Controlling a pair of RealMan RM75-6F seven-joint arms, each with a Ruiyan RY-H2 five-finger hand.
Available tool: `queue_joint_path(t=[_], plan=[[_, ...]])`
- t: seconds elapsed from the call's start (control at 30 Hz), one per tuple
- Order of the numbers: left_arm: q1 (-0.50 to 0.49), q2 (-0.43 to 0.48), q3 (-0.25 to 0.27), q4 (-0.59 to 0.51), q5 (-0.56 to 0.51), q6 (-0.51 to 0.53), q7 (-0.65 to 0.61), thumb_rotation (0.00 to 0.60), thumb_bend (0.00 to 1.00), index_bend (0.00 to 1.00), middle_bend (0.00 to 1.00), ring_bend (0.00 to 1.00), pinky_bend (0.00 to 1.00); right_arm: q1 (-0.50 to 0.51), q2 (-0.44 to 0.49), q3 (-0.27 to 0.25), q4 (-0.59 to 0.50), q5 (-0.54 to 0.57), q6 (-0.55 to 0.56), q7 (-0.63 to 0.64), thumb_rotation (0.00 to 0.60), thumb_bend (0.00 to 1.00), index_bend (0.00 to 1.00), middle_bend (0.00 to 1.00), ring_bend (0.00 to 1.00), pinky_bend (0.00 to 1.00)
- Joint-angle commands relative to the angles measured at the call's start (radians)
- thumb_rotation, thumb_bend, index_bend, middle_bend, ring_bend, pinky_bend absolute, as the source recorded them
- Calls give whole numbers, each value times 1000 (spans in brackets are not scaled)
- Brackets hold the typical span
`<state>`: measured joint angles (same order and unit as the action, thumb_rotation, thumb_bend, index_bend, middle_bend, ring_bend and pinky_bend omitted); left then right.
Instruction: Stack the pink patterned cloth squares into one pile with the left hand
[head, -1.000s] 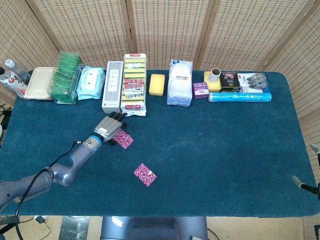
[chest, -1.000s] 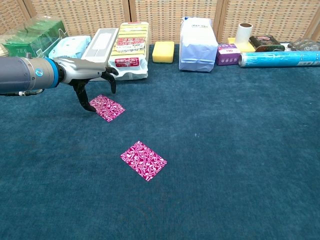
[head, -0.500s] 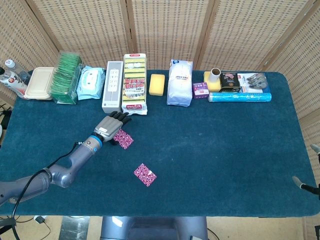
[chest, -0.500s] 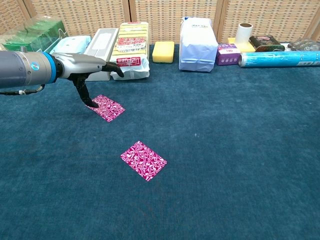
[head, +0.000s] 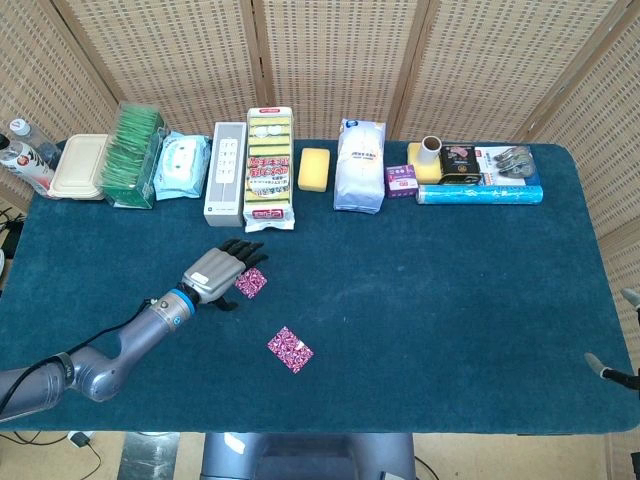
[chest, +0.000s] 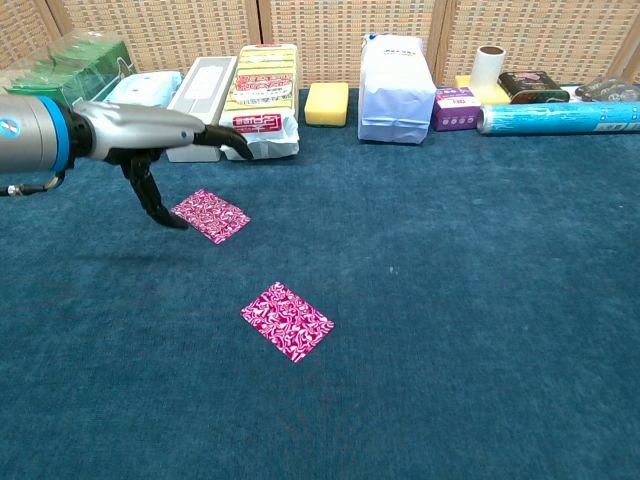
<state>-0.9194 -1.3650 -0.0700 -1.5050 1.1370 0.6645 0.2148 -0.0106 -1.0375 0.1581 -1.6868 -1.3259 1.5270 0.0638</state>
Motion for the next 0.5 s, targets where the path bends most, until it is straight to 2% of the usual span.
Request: queue_joint_path(t=[0.03, 0.23, 0.5], plan=[[-8, -5, 16, -25, 1, -20, 19, 600, 193, 71, 0, 0, 31, 0, 1, 2, 0, 3, 0, 2, 600, 41, 137, 54, 0, 0], [-47, -20, 24, -80, -52, -59, 67, 600, 193, 71, 0, 0, 31, 2, 3, 5, 5, 11, -9, 9, 600, 41, 137, 54, 0, 0], [-82, -53, 50, -135, -111, -44, 148, 600, 191, 75, 0, 0, 31, 1, 6, 7, 9, 17, -13, 22, 600, 42, 136, 54, 0, 0]])
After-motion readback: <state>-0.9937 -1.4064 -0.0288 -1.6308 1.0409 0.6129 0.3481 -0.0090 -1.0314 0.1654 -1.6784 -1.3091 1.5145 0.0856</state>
